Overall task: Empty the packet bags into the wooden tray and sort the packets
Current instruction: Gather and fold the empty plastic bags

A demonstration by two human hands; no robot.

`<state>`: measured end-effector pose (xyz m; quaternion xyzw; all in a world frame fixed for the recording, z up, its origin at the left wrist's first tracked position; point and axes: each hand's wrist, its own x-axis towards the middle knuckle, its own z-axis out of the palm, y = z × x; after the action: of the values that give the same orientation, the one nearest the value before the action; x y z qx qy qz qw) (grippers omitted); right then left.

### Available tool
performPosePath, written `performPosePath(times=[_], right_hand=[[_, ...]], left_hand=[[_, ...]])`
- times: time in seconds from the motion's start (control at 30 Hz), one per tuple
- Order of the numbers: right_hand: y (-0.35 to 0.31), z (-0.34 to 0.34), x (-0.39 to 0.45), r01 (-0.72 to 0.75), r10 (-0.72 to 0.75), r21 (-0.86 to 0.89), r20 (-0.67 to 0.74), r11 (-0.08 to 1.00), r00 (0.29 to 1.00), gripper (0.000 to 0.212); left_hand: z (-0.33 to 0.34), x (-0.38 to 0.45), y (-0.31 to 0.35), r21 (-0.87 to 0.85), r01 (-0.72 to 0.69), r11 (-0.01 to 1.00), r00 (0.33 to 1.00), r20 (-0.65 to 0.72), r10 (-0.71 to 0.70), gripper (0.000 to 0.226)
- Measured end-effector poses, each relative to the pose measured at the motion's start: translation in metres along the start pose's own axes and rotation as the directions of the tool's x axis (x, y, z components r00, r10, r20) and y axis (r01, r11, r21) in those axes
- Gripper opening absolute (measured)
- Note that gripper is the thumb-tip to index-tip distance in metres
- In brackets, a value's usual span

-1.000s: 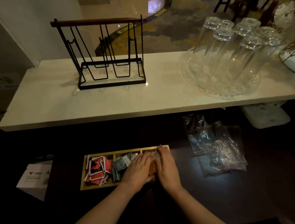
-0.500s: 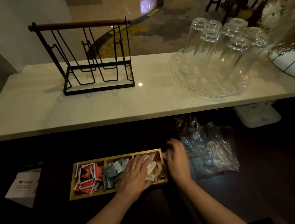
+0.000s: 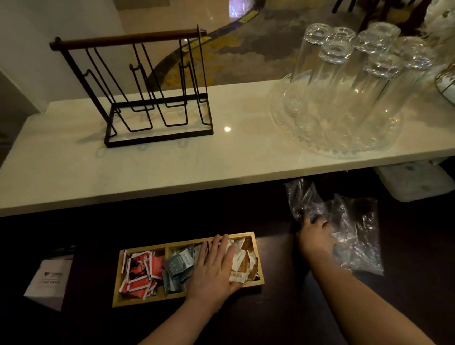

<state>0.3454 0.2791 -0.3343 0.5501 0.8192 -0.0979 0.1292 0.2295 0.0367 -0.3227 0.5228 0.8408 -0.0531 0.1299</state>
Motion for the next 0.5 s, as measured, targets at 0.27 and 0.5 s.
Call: performPosePath(times=[0.27,0.5], right_hand=[[0.058,-0.002,0.021,0.162,-0.137,0.133,-0.181,0.978,0.974,0.057],[0.030,-0.043,-0.044,0.163,-0.033,0.666,-0.203,0.728,0.979,0.043]], left_hand=[[-0.011,-0.004,-0.017,-0.177,-0.099,0.979,0.995,0.012,0.103,0.093],[-0.030,-0.033,-0.025,-0.348,-0.010,0.937,0.992,-0.121,-0.034,0.076]])
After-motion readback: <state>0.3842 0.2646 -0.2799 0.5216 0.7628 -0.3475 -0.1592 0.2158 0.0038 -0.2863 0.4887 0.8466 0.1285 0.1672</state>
